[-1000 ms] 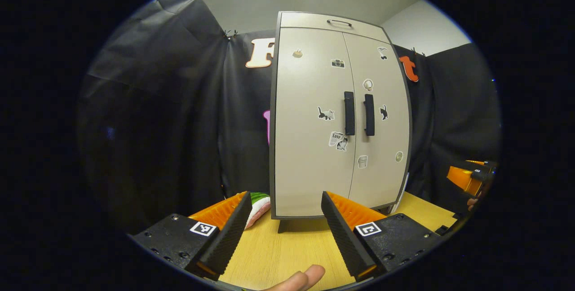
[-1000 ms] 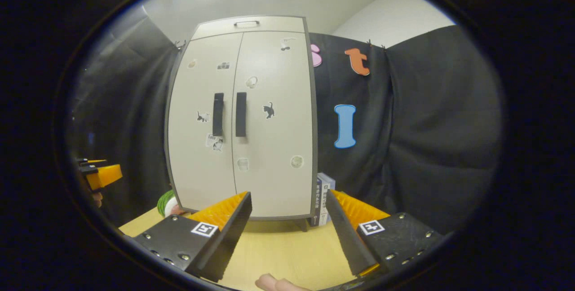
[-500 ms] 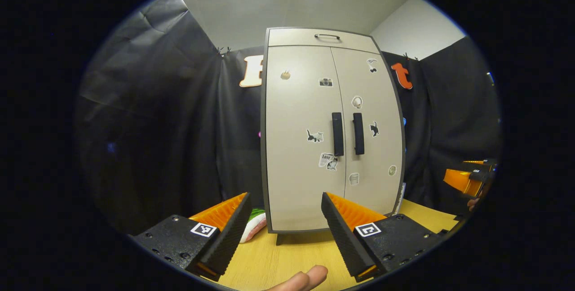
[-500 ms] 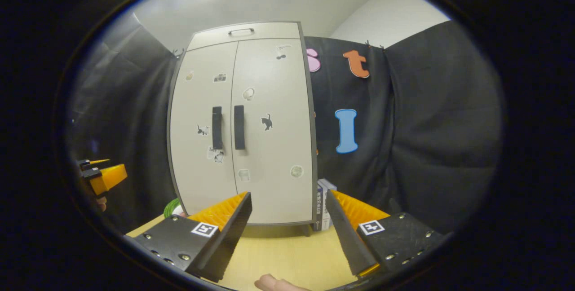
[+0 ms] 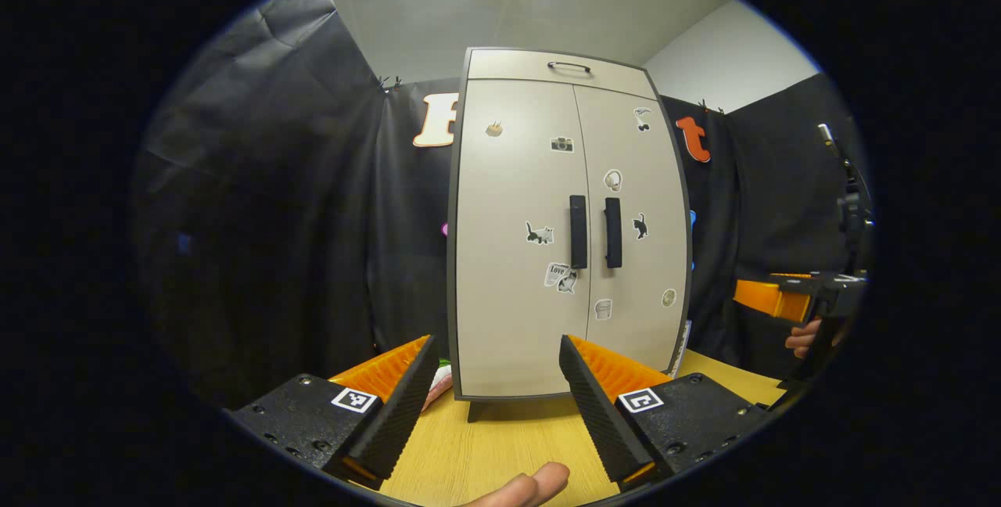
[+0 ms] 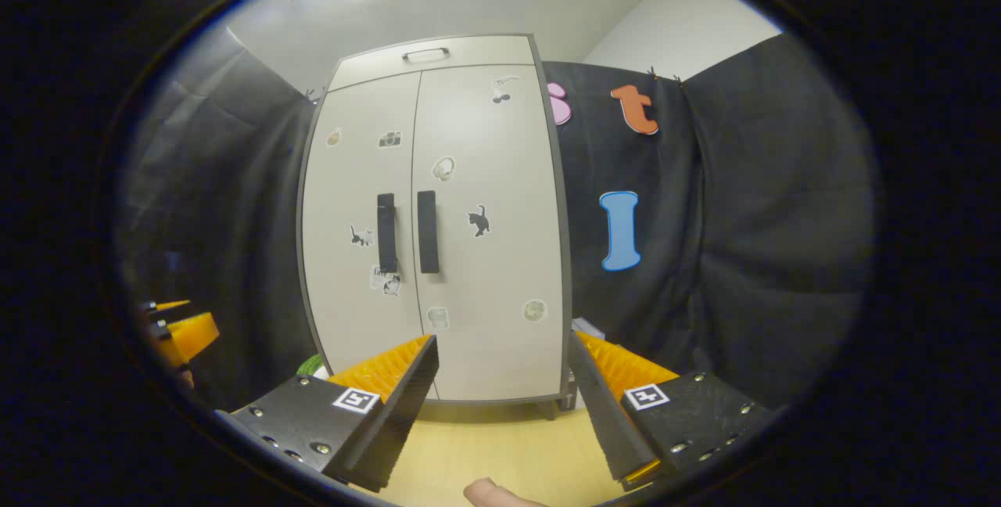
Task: Open the right door of the double-door shoe cabinet with the right hand, and open the left door with the left hand.
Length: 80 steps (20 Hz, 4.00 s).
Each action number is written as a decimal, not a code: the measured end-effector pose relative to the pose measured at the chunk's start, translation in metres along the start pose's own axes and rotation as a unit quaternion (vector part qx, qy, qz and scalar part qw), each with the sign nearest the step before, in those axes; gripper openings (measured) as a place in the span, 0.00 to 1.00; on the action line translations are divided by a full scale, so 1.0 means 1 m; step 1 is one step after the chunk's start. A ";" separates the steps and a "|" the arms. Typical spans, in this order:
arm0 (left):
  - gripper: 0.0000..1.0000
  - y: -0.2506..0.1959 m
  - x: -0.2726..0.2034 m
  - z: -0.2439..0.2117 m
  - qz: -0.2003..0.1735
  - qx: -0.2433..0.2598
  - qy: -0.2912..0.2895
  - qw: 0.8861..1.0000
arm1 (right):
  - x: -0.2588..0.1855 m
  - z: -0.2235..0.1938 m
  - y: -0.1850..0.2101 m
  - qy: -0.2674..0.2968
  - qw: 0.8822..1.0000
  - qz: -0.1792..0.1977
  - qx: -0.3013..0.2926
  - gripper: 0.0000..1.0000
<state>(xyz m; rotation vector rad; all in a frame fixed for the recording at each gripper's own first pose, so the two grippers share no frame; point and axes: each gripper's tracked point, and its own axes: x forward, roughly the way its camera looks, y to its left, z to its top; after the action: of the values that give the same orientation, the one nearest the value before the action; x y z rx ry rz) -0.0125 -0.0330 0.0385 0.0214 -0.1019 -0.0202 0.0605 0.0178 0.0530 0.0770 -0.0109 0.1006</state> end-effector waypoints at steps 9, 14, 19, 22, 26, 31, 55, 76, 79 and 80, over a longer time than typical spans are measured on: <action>0.97 0.029 -0.001 -0.033 0.006 -0.002 0.028 1.000 | 0.144 0.041 0.055 -0.006 0.999 0.036 -0.028 0.97; 0.96 0.042 -0.001 -0.047 0.003 0.001 0.041 0.999 | 0.196 0.060 0.099 -0.009 0.997 0.071 -0.012 0.98; 0.97 0.061 0.003 -0.056 0.016 0.005 0.050 0.999 | 0.237 0.066 0.116 0.000 0.999 0.045 -0.019 0.92; 0.97 0.069 0.007 -0.060 0.022 0.001 0.053 0.998 | 0.253 0.062 0.121 0.001 0.999 0.037 -0.025 0.76; 0.97 0.068 0.012 -0.066 0.019 -0.006 0.061 0.998 | 0.257 0.065 0.125 -0.008 0.999 0.039 -0.030 0.33; 0.97 0.060 0.009 -0.059 0.020 -0.003 0.058 0.998 | 0.257 0.060 0.123 0.004 0.999 0.043 -0.016 0.19; 0.96 0.030 -0.024 -0.036 -0.008 0.006 0.034 0.999 | 0.155 0.081 0.048 0.007 0.990 0.137 0.018 0.18; 0.97 -0.002 -0.003 -0.044 -0.027 -0.004 0.051 0.998 | 0.144 0.095 -0.076 -0.022 0.994 0.096 0.050 0.02; 0.96 0.005 0.012 -0.031 -0.017 -0.009 0.034 0.999 | 0.130 0.097 -0.085 -0.032 0.996 0.085 0.018 0.05; 0.96 0.009 0.019 -0.026 -0.009 -0.012 0.026 1.000 | 0.120 0.100 -0.087 -0.042 0.996 0.083 0.013 0.08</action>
<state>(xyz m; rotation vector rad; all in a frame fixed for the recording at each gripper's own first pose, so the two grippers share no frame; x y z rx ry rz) 0.0089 -0.0243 0.0145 -0.0020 -0.0489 -0.0397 0.1877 -0.0640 0.1475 0.1054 -0.1005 0.2644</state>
